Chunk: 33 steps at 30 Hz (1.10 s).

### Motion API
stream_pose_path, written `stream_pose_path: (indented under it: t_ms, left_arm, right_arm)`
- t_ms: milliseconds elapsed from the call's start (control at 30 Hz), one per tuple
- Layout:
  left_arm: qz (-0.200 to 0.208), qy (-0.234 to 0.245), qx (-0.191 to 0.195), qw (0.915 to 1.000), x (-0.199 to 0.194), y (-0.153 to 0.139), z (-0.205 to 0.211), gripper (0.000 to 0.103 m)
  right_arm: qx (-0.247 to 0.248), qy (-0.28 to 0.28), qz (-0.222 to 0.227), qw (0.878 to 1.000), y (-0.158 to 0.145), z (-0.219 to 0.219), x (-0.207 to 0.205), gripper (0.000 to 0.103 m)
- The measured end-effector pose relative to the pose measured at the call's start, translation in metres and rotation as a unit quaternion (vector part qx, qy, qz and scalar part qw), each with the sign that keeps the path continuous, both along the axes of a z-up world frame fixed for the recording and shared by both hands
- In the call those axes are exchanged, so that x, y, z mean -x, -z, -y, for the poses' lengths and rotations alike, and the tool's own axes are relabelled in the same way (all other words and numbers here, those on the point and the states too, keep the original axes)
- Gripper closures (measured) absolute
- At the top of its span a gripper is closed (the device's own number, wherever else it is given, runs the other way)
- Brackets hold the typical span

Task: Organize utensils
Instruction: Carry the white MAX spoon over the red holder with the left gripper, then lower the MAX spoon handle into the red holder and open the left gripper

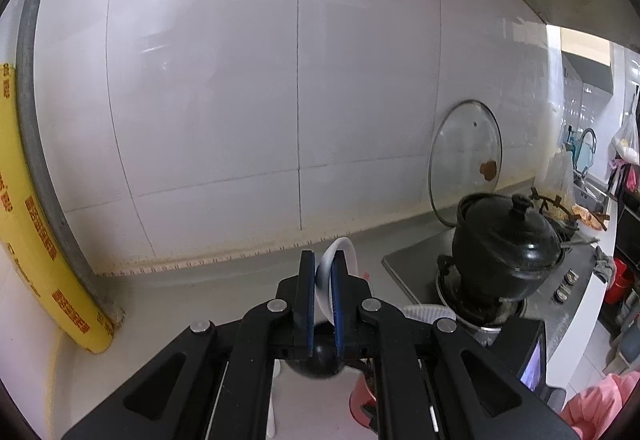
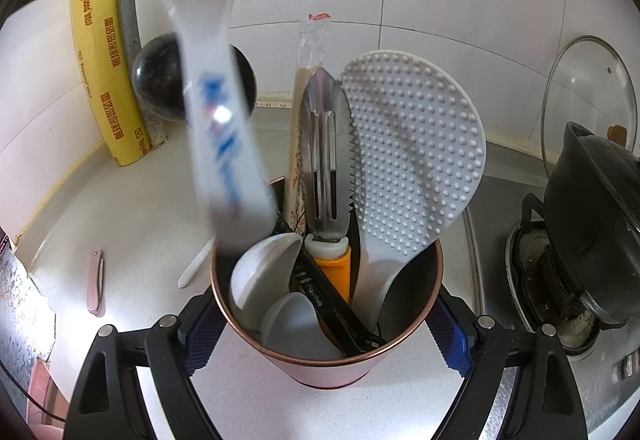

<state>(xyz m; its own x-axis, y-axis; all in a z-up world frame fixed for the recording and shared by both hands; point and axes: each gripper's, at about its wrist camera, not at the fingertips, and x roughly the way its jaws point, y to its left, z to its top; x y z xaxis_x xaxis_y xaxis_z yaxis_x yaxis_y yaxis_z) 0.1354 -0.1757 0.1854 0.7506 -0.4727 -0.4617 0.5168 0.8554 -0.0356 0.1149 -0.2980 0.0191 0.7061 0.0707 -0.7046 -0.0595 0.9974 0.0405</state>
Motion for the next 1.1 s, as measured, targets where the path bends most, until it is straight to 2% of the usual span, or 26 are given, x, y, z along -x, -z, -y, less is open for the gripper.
stream_pose_path:
  t_ms: [200, 600, 767, 1100]
  left_arm:
    - [0.008, -0.003, -0.003, 1.0000, -0.007, 0.001, 0.008, 0.096]
    - [-0.042, 0.034, -0.037, 0.9979, -0.006, 0.037, 0.028, 0.095]
    - [-0.070, 0.042, -0.032, 0.9962, -0.004, 0.046, 0.024, 0.095]
    - [-0.129, 0.056, 0.009, 0.9900, -0.006, 0.057, 0.008, 0.095]
  right_arm:
    - [0.001, -0.002, 0.000, 1.000, 0.000, -0.002, 0.001, 0.013]
    - [0.001, -0.002, 0.000, 1.000, 0.000, -0.002, 0.001, 0.013]
    - [0.001, -0.001, 0.001, 1.000, 0.000, -0.002, 0.001, 0.013]
    - [0.001, -0.002, 0.000, 1.000, 0.001, -0.003, 0.002, 0.013]
